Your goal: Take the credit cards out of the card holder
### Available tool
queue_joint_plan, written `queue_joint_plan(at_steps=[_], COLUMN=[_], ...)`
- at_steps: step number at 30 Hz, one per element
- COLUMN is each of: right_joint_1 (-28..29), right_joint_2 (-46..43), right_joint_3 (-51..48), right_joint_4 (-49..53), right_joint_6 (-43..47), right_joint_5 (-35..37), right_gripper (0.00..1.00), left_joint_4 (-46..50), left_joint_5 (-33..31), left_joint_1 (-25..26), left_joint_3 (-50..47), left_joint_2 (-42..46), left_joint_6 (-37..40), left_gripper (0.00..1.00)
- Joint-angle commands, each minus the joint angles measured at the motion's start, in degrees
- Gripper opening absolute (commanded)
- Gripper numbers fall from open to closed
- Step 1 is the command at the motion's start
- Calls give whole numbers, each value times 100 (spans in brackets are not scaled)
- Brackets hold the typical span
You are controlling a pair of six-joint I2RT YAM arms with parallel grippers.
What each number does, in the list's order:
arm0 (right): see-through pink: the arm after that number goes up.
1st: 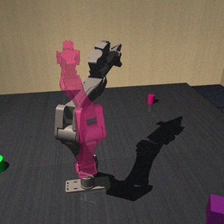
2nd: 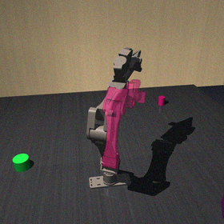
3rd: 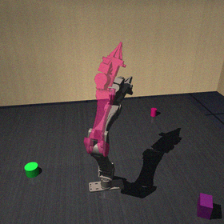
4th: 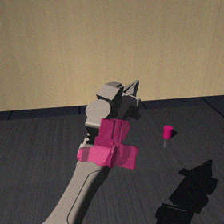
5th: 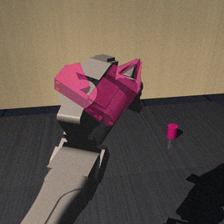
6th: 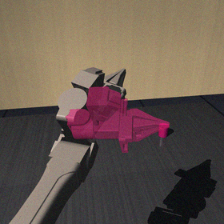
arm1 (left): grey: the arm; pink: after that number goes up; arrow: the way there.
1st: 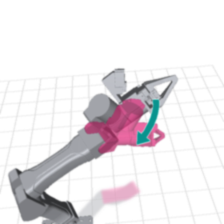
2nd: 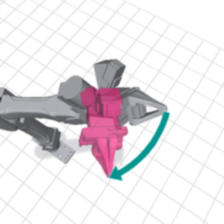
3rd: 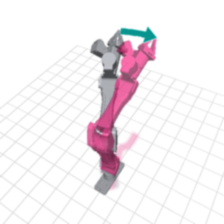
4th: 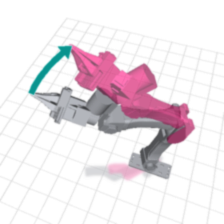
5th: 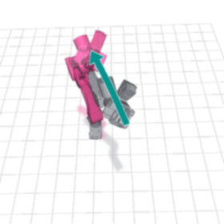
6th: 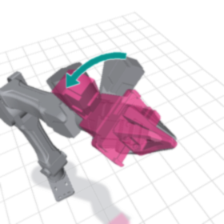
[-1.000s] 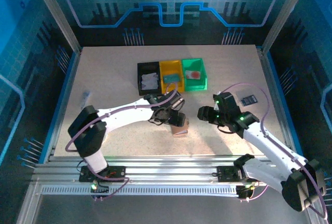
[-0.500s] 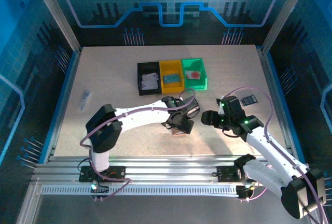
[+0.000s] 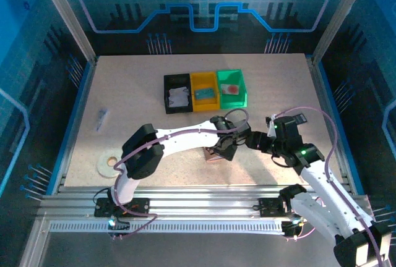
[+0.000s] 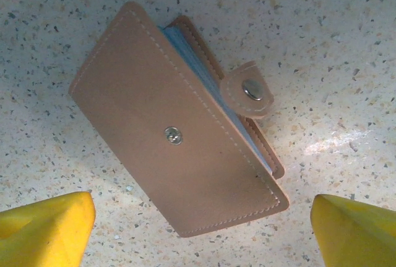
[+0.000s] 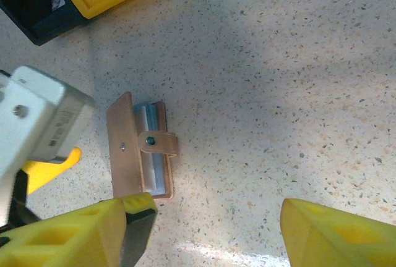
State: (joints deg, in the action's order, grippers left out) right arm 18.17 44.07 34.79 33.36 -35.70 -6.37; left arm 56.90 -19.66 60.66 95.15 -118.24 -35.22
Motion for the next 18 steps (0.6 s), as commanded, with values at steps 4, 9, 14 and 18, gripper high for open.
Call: queue_joint_plan(at_steps=[4,9,14,18], right_joint_1=[-127,-139,-147,-146], right_joint_2=[-196,-277,-312,-334], right_joint_3=[19,23,33,38], right_joint_4=[273,296,285,293], right_joint_6=[143,144,125,116], right_joint_5=[-181,-258,-342,-375], right_gripper=[68,67,67,67], left_joint_4=[570,660,742,733], left_joint_5=[-344,-518,-604,-658], left_joint_1=[77,77,77,69], left_joint_3=[352,398,517,513], left_joint_2=[-333,-427,-559,-574], left_joint_6=[-193,-214,-161,-122], left_gripper=[91,88,86,82])
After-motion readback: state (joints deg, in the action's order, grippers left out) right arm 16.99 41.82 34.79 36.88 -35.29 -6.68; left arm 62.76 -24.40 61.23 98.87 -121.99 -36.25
